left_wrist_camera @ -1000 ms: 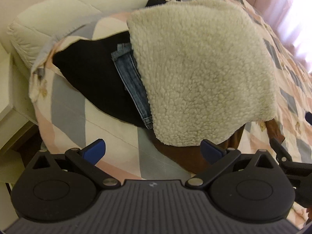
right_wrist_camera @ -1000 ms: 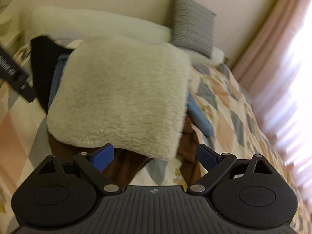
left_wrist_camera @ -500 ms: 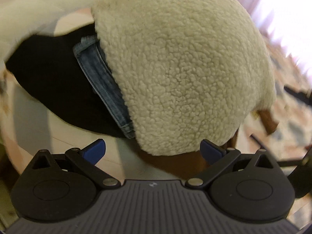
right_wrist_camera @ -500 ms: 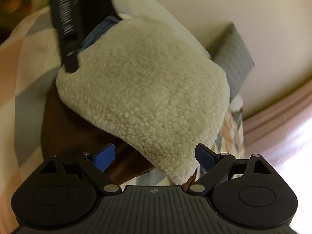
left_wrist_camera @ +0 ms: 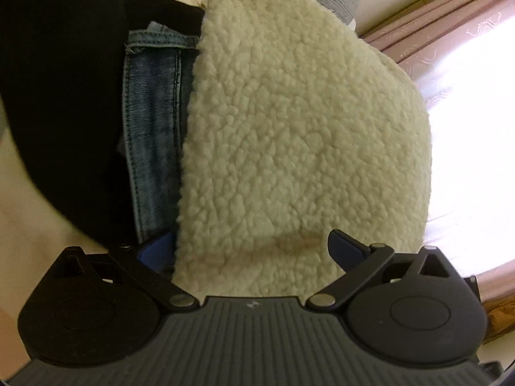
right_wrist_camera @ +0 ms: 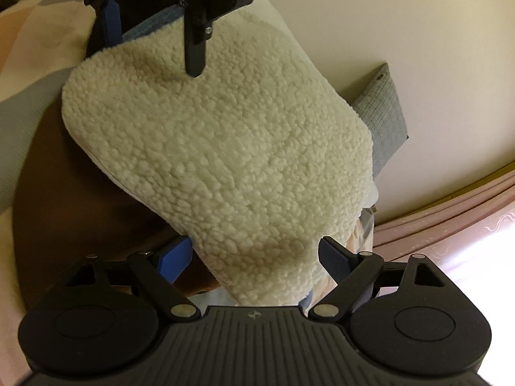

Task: Fold clothes
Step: 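Grasp the cream fleece vest edges with the left and right grippers, then lift the vest off the pile with both grippers and lay it on the duvet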

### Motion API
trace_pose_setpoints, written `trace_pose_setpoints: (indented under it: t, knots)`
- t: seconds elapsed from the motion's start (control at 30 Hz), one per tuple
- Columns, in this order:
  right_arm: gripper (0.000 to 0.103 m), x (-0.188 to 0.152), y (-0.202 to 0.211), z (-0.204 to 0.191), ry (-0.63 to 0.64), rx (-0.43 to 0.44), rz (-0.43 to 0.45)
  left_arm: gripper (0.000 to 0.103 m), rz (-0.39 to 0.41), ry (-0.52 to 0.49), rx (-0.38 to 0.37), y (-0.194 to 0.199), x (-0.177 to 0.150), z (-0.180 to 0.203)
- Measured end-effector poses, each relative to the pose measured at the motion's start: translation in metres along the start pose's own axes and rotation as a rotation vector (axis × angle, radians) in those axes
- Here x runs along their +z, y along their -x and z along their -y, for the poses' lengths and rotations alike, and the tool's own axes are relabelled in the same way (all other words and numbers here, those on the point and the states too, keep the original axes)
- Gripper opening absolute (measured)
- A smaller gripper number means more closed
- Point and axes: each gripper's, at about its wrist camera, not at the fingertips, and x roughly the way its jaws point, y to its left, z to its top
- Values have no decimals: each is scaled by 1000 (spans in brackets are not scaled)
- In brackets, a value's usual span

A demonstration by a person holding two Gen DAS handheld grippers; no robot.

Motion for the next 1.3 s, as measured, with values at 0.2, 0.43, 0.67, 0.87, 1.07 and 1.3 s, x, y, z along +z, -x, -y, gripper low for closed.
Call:
trace_pose_setpoints:
  t: [0.2, 0.43, 0.67, 0.87, 1.07, 1.3]
  knots:
    - [79, -3, -11, -7, 81, -40, 15, 41, 17, -7, -26, 2, 1, -10]
    - [13, 4, 0, 8, 51, -84, 33, 8, 46, -57, -66, 48, -3, -10]
    - [9, 12, 58, 73, -235, -61, 86, 8, 173, -163, -186, 147, -8, 29]
    - [4, -3, 117, 128, -520, -57, 94, 8, 296, -283, -293, 232, -25, 80]
    - [3, -37, 207, 139, -776, -40, 76, 8, 302, -427, -429, 287, -71, 160]
    - [4, -135, 329, 100, -994, -59, -72, 8, 118, -532, -552, 247, -198, 235]
